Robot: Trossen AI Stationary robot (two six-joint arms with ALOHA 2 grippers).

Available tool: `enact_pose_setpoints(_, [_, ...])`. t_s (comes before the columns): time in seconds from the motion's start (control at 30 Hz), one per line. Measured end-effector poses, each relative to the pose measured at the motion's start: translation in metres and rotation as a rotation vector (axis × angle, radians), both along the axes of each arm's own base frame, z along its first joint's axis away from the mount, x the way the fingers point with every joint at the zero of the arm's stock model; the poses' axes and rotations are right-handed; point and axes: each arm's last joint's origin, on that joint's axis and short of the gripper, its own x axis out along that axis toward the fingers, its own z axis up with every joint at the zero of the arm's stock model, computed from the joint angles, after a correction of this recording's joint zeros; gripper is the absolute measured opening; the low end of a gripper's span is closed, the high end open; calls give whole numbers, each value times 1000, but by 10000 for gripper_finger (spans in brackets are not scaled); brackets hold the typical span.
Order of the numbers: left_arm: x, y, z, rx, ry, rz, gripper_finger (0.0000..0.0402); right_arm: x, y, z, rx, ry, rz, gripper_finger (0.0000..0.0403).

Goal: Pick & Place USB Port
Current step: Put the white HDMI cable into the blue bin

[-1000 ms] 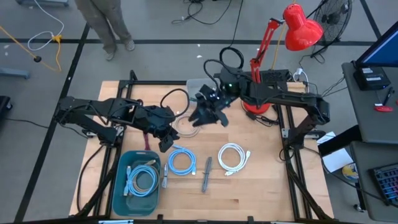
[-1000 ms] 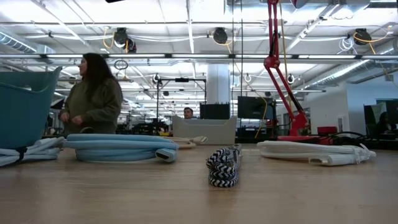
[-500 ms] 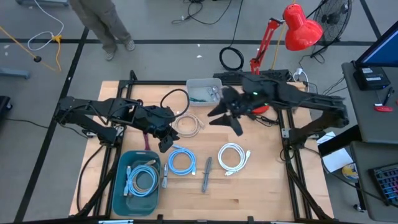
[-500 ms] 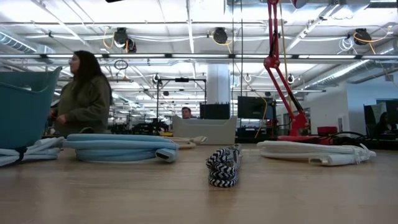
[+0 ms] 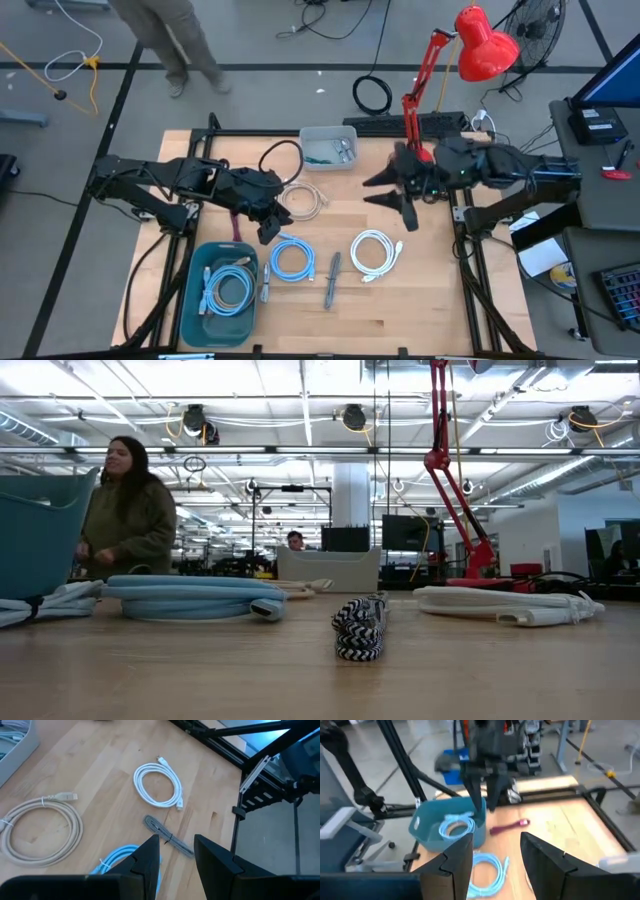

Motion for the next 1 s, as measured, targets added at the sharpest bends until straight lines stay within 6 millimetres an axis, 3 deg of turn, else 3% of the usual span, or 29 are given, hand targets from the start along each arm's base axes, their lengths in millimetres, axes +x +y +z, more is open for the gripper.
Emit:
enact_pose_setpoints(0.47, [0, 0, 0, -3, 0, 3, 124, 9, 24, -104, 228, 63, 0, 155])
enact_pose_setpoints(0.7, [0, 0, 0, -6, 1, 6, 124, -4, 27, -152, 363, 32, -11, 155])
enact_pose_setpoints(1.0, [0, 3, 0, -12, 3, 22, 124, -27, 24, -193, 454, -32, -30, 155])
